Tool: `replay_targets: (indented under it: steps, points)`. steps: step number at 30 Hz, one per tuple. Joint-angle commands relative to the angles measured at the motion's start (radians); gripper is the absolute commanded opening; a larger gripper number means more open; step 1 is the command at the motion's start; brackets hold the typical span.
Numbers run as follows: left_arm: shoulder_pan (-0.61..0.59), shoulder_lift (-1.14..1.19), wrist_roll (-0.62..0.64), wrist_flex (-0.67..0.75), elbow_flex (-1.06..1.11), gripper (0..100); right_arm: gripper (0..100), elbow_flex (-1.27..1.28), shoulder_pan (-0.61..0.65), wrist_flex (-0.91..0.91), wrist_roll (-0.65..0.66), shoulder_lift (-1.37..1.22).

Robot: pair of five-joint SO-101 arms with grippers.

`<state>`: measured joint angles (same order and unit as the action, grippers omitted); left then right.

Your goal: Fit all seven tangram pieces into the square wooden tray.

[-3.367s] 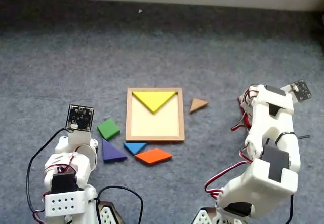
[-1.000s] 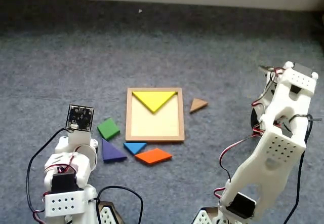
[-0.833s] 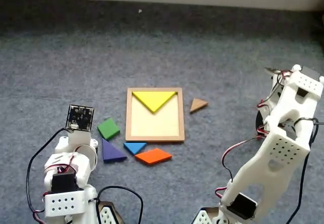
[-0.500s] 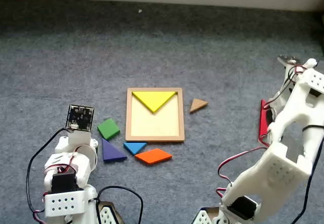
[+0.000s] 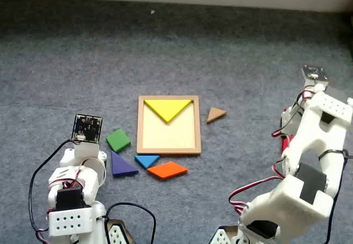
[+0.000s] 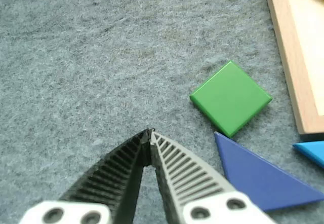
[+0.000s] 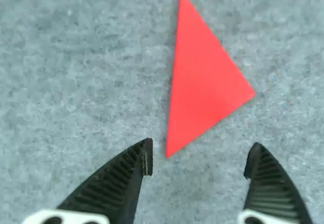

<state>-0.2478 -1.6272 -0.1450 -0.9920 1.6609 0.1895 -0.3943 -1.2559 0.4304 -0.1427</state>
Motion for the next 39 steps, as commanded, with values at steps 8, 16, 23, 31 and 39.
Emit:
replay_targets:
  steps: [8,16,23,31,39]
  points:
    - [-0.015,-0.008,0.008,0.011,-0.007,4,35.4,0.065,0.03,0.193,-0.146,0.001]
    - [-0.015,-0.008,0.008,0.009,-0.007,4,35.4,-0.139,0.03,0.189,-0.146,-0.231]
    - [-0.015,-0.008,0.008,0.009,-0.007,4,35.4,-0.232,0.03,0.189,-0.141,-0.311]
    - [-0.015,-0.008,0.008,0.009,-0.007,4,35.3,-0.226,0.039,0.189,-0.106,-0.314]
    - [-0.015,-0.008,0.008,0.009,-0.007,4,25.0,-0.226,0.039,0.193,-0.091,-0.314]
